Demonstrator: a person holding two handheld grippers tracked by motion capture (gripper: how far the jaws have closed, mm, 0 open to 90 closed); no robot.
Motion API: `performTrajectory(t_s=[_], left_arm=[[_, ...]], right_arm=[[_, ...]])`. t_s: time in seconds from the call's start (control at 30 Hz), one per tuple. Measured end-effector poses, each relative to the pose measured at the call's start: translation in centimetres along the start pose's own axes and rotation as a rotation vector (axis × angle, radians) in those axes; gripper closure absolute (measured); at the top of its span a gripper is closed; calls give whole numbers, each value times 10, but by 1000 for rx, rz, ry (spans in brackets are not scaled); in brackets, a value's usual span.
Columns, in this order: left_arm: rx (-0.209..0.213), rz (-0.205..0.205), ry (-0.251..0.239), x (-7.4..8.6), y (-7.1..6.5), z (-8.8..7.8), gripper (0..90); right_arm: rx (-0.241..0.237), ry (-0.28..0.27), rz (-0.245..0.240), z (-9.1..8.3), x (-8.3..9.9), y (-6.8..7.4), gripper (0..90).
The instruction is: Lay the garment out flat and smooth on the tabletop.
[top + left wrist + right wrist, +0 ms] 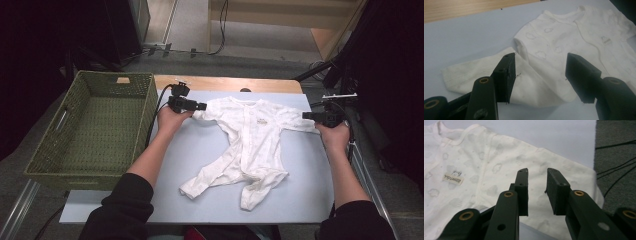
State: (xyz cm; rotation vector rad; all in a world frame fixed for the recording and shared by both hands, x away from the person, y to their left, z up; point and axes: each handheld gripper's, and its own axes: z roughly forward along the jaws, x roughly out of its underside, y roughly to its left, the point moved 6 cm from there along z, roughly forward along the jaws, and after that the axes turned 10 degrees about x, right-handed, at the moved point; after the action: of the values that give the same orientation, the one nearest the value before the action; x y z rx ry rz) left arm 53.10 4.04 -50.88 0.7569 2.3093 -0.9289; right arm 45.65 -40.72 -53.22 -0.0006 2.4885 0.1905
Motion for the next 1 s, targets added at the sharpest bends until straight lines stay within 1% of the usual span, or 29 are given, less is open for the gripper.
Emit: performTrajectory(t_s=[0.07,0.1,0.23,0.27,0.33,0.37,0.4,0.47,0.5,0.63,0.67,0.8,0.93,1.0], left_arm=[[-6,-3,-4,-2,1,3,429],[-6,-4,5,-2,2,5,433],[-37,5,26,-3,6,11,445],[-40,6,29,-3,7,12,446],[-60,8,36,-3,9,15,456],[-66,15,44,-4,10,15,456],[-70,12,42,-4,11,17,466],[-88,14,37,-5,13,18,484],[-88,11,34,-5,13,19,497],[-112,9,56,-3,17,24,556],[-120,10,65,-2,18,24,558],[-119,-2,57,-2,19,26,673],[-112,-7,72,-1,20,28,810],[-108,-11,79,1,20,28,859]], right_arm=[[-15,3,-7,1,1,4,648],[-26,7,-18,2,2,7,633],[-51,-4,-17,4,5,13,605],[-59,-7,-19,4,6,15,587],[-68,-12,-18,5,8,19,556],[-74,-12,-22,5,8,21,537],[-74,-14,-28,5,9,23,517],[-91,-17,-30,4,10,27,484],[-98,-21,-34,4,10,29,481],[-114,-34,-54,1,14,36,476],[-115,-35,-57,1,15,37,475],[-118,-34,-72,-1,18,42,475],[-121,-36,-83,-3,20,44,476],[-124,-40,-85,-4,21,45,476]])
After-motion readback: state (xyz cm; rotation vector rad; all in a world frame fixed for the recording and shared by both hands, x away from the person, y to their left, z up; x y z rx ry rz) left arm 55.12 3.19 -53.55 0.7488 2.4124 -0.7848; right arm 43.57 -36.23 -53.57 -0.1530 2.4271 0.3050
